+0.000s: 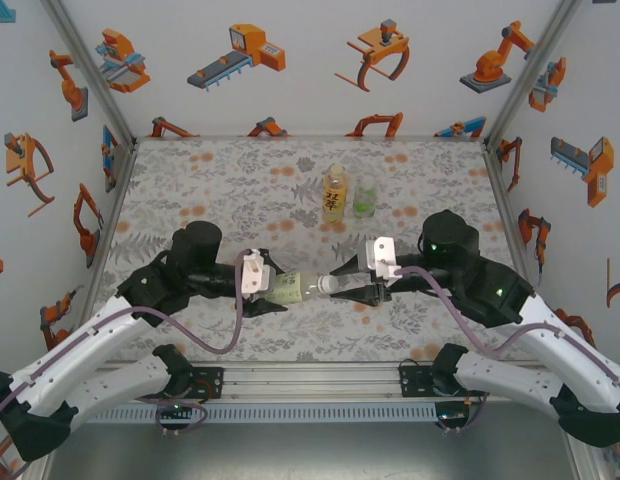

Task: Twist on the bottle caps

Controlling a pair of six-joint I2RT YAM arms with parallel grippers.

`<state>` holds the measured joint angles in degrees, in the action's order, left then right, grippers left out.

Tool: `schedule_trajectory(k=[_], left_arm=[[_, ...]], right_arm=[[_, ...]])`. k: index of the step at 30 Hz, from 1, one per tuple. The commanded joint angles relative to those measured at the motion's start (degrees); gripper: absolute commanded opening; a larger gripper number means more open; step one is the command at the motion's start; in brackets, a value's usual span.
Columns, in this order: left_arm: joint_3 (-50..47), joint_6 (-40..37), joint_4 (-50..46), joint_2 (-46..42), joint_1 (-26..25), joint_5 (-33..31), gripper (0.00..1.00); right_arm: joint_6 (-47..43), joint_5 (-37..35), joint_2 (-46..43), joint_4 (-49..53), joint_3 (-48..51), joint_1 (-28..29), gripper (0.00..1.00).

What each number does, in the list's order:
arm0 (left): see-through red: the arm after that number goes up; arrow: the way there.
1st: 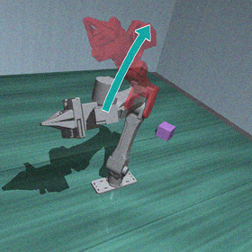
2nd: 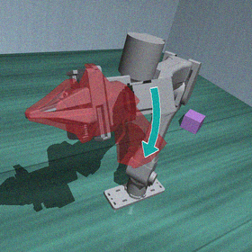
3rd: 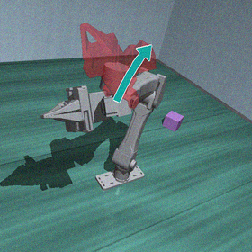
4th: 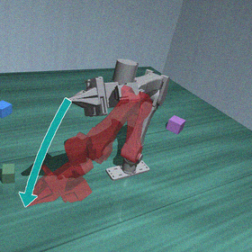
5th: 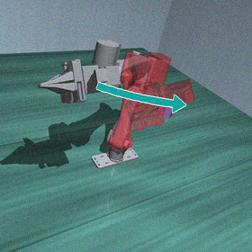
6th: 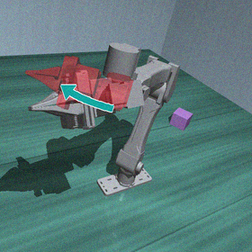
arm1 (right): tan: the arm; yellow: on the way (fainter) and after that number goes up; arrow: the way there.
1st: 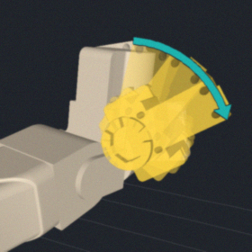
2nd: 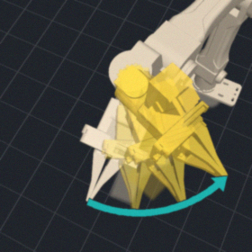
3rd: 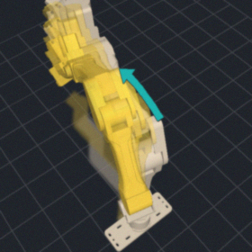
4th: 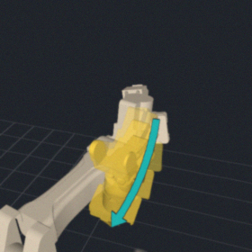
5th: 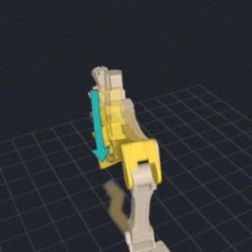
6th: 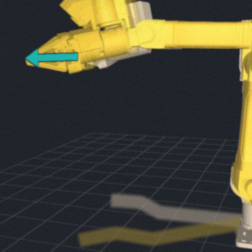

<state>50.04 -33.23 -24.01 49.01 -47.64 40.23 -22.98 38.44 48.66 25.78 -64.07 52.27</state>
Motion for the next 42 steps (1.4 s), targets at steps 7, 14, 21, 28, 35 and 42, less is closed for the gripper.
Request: schedule_trajectory(k=[7, 14, 21, 28, 35, 42], left_arm=[[1.4, 2.1, 0.7, -0.6, -0.3, -0.8, 0.0], [0.7, 2.5, 2.7, -0.8, -0.3, -2.0, 0.0], [-0.9, 3.7, 7.8, -0.3, -0.3, -8.3, 0.0], [-1.3, 3.2, 11.2, 0.8, -0.2, -11.2, 0.0], [-1.7, 3.0, 12.9, 1.8, -0.3, -11.8, 0.0], [-1.3, 2.5, 10.4, 1.8, -0.3, -9.8, 0.0]], right_arm=[[4.4, 1.3, 0.8, -5.3, 1.2, 0.4, 0.35], [16.1, -6.2, 0.3, -8.4, 4.1, 0.7, 0.15], [55.8, -27.3, 0.8, -15.0, 9.9, 0.7, 0.0], [98.8, -34.9, 3.4, -12.0, 13.2, 0.7, 0.0], [105.6, -35.7, 4.1, -14.3, 14.4, 0.9, 0.03], [92.3, -37.2, 1.7, -9.9, 10.0, 0.9, 0.51]])
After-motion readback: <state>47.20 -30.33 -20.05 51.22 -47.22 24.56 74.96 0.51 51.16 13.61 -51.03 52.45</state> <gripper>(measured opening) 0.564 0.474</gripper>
